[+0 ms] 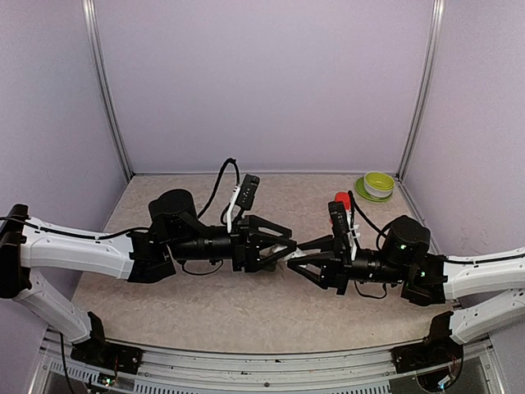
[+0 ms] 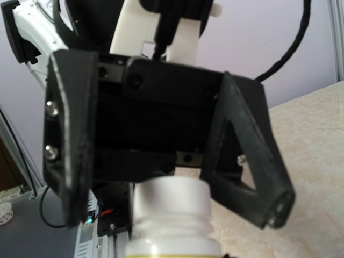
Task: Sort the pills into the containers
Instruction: Unscrew the lid of the pill bottle from the pill bottle.
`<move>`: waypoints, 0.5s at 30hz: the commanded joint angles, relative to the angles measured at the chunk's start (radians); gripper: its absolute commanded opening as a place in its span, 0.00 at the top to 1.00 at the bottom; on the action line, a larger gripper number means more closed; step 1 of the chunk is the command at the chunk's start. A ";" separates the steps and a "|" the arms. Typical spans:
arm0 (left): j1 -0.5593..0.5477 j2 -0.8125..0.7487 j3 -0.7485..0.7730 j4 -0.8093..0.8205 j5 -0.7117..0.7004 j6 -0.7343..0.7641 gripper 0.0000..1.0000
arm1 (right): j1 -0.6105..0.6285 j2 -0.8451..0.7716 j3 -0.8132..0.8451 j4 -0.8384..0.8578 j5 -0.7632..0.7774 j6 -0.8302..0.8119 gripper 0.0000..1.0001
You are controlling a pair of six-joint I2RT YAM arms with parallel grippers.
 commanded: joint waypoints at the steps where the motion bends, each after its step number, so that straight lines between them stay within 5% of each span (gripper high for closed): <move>1: -0.007 -0.007 0.008 0.036 0.004 0.015 0.36 | -0.002 0.008 -0.004 0.017 0.052 0.013 0.80; 15: -0.008 -0.033 -0.014 0.030 -0.030 0.028 0.49 | -0.003 -0.031 -0.021 -0.028 0.128 0.009 0.80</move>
